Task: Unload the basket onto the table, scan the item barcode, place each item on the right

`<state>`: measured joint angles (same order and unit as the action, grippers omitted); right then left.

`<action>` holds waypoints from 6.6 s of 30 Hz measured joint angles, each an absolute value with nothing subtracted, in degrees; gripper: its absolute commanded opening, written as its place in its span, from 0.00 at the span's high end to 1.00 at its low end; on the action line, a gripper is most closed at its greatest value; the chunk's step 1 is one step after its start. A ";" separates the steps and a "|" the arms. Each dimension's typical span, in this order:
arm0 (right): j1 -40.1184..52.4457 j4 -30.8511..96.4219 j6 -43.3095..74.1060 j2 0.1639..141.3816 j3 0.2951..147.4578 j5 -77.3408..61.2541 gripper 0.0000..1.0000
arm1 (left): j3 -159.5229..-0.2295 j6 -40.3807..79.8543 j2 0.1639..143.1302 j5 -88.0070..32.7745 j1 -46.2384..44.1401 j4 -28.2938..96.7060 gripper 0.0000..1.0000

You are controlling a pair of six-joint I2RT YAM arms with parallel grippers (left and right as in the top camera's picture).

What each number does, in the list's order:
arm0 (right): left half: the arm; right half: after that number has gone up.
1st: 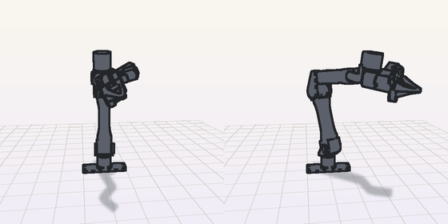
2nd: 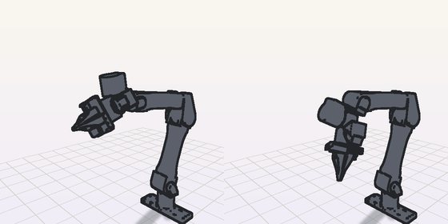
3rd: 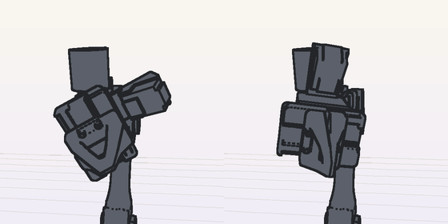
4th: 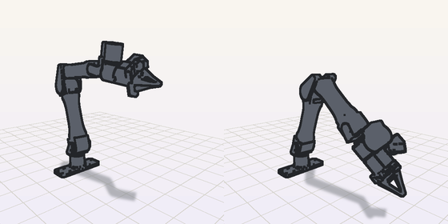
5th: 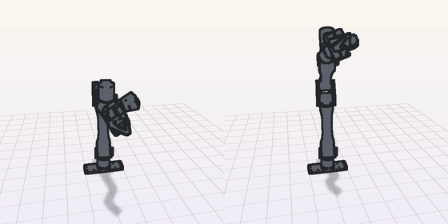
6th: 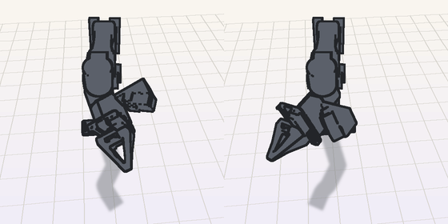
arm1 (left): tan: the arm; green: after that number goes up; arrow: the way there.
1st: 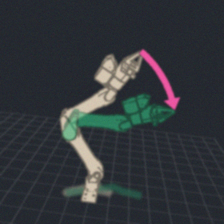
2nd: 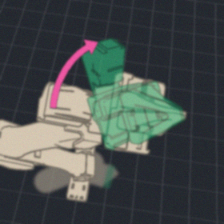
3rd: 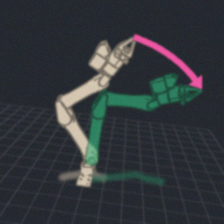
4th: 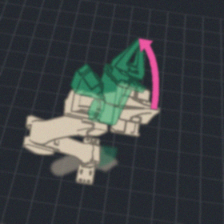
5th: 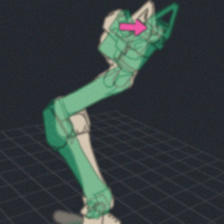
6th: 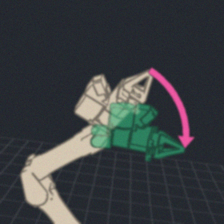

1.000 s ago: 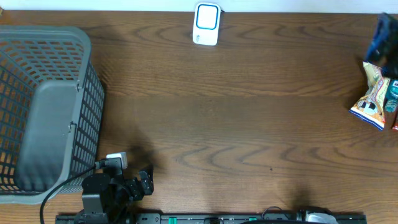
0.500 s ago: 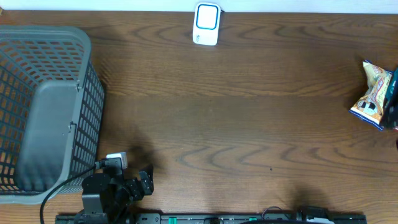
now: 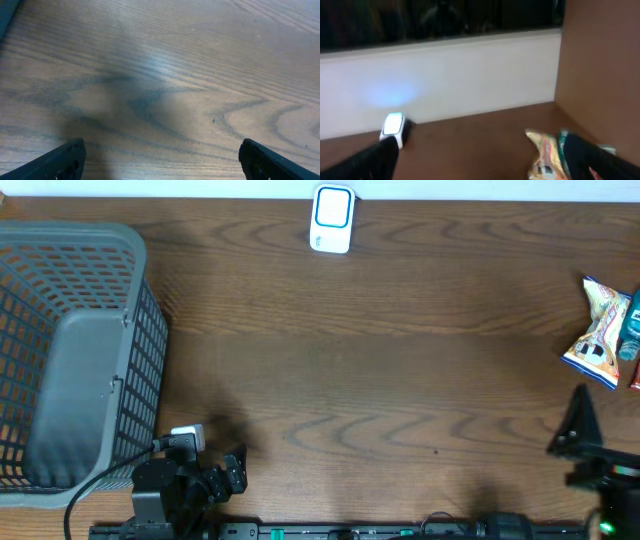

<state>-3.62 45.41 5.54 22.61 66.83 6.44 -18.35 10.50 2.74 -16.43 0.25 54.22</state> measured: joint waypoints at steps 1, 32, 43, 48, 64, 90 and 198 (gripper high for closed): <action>-3.49 41.74 5.56 20.40 62.17 6.44 0.01 | -18.35 10.50 2.74 -16.43 0.25 54.22 0.02; -3.29 2.57 4.95 0.89 0.58 3.31 0.01 | -18.35 10.50 2.74 -16.43 0.25 54.22 0.02; -3.29 4.01 0.32 0.82 0.47 2.07 0.01 | -18.35 10.50 2.74 -16.45 0.25 54.22 0.02; -3.29 4.01 -0.05 0.82 0.47 1.89 0.01 | -18.35 10.50 2.74 -16.43 0.25 54.22 0.02; -3.29 4.03 -0.32 0.82 0.47 1.87 0.01 | -18.35 10.50 2.74 -16.45 0.25 54.22 0.02; -3.29 4.03 -0.32 0.73 0.47 1.85 0.01 | -5.67 10.46 0.58 -10.07 0.25 7.27 0.02; -3.29 4.03 -0.32 0.73 0.47 1.83 0.01 | -1.63 6.13 0.58 -2.42 -0.12 2.55 0.02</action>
